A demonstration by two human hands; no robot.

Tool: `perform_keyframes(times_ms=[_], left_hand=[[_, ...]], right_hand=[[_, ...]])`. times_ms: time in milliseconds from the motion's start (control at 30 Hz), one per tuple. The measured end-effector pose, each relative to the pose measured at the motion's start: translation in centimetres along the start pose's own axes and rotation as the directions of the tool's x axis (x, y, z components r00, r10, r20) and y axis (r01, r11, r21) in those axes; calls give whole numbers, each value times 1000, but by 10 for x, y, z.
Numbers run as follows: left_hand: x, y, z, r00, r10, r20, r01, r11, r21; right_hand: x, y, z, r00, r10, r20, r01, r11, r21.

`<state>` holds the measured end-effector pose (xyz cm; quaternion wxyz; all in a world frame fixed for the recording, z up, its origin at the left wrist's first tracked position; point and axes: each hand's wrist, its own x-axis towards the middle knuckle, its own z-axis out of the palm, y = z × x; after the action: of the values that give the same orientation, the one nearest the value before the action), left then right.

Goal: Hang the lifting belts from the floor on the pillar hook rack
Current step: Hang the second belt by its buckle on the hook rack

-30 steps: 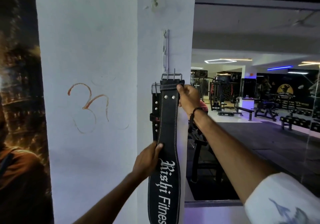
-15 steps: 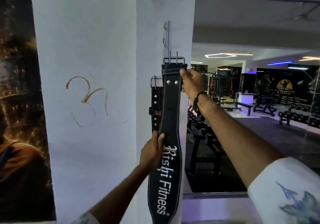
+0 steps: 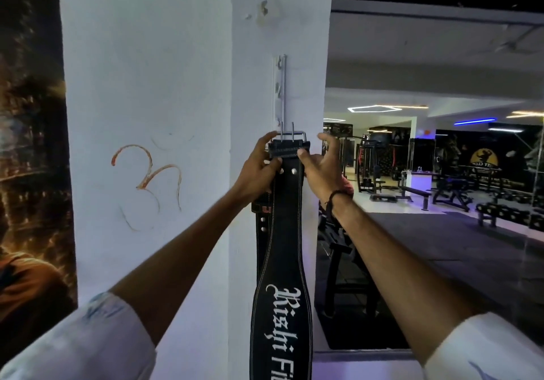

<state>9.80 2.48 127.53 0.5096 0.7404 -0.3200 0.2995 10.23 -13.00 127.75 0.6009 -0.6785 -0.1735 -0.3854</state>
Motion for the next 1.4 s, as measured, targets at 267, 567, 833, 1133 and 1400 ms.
perform_keyframes(times_ms=[267, 567, 833, 1133, 1400], left_hand=[[-2, -11, -2, 975, -168, 145, 182, 979, -90], [27, -12, 3, 986, -136, 95, 135, 991, 19], [72, -23, -12, 997, -73, 15, 71, 991, 113], [123, -44, -19, 998, -63, -13, 64, 991, 121], [121, -65, -17, 986, -163, 21, 162, 987, 20]], right_hand=[[14, 10, -5, 970, 77, 232, -52, 992, -111], [38, 9, 3, 981, -32, 189, 37, 999, -23], [78, 5, 39, 998, -64, 18, 66, 992, -105], [129, 7, 71, 990, 77, -120, -95, 984, -149], [137, 21, 77, 980, 165, -113, -187, 956, -227]])
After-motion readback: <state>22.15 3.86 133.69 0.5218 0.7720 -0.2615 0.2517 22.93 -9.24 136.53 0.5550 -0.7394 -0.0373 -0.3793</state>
